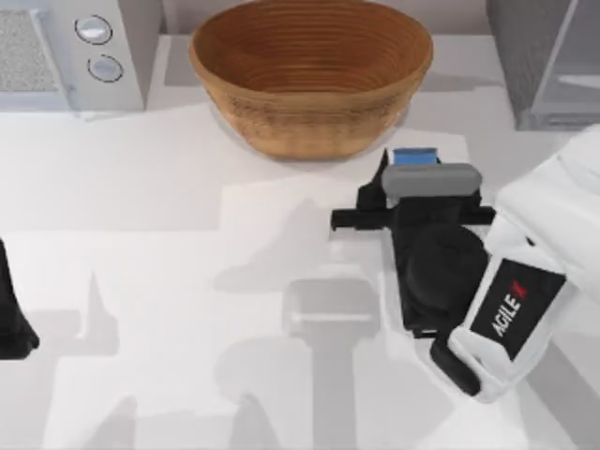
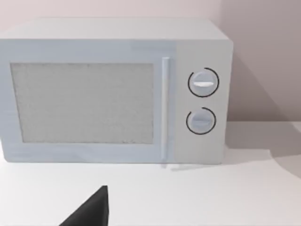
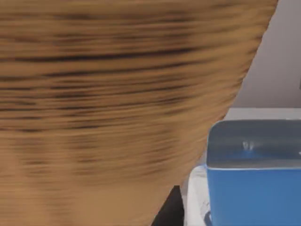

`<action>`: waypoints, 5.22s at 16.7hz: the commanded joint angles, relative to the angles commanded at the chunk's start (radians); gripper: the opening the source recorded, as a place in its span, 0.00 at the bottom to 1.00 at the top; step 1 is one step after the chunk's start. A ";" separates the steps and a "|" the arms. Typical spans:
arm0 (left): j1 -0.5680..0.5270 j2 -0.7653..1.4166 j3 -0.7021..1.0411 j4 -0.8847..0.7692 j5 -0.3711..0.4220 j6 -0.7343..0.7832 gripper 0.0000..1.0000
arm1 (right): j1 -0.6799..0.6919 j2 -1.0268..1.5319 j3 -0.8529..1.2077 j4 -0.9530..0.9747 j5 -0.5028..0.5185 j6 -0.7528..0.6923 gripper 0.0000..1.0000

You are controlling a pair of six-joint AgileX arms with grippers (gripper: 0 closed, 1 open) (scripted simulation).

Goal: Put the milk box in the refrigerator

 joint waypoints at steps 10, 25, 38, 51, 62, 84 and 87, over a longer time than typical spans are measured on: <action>0.000 0.000 0.000 0.000 0.000 0.000 1.00 | 0.018 -0.354 -0.052 -0.343 -0.009 0.023 0.00; 0.000 0.000 0.000 0.000 0.000 0.000 1.00 | -0.042 -0.535 -0.112 -0.529 -0.060 0.005 0.00; 0.000 0.000 0.000 0.000 0.000 0.000 1.00 | -0.316 -1.428 -0.371 -0.929 -0.329 -0.009 0.00; 0.000 0.000 0.000 0.000 0.000 0.000 1.00 | -0.631 -2.306 -0.812 -1.519 -0.615 -0.006 0.00; 0.000 0.000 0.000 0.000 0.000 0.000 1.00 | -0.662 -2.351 -0.813 -1.537 -0.660 -0.003 0.00; 0.000 0.000 0.000 0.000 0.000 0.000 1.00 | -0.892 -0.528 -0.013 -0.548 -0.878 0.014 0.00; 0.000 0.000 0.000 0.000 0.000 0.000 1.00 | -0.916 -0.350 0.070 -0.447 -0.899 0.014 0.00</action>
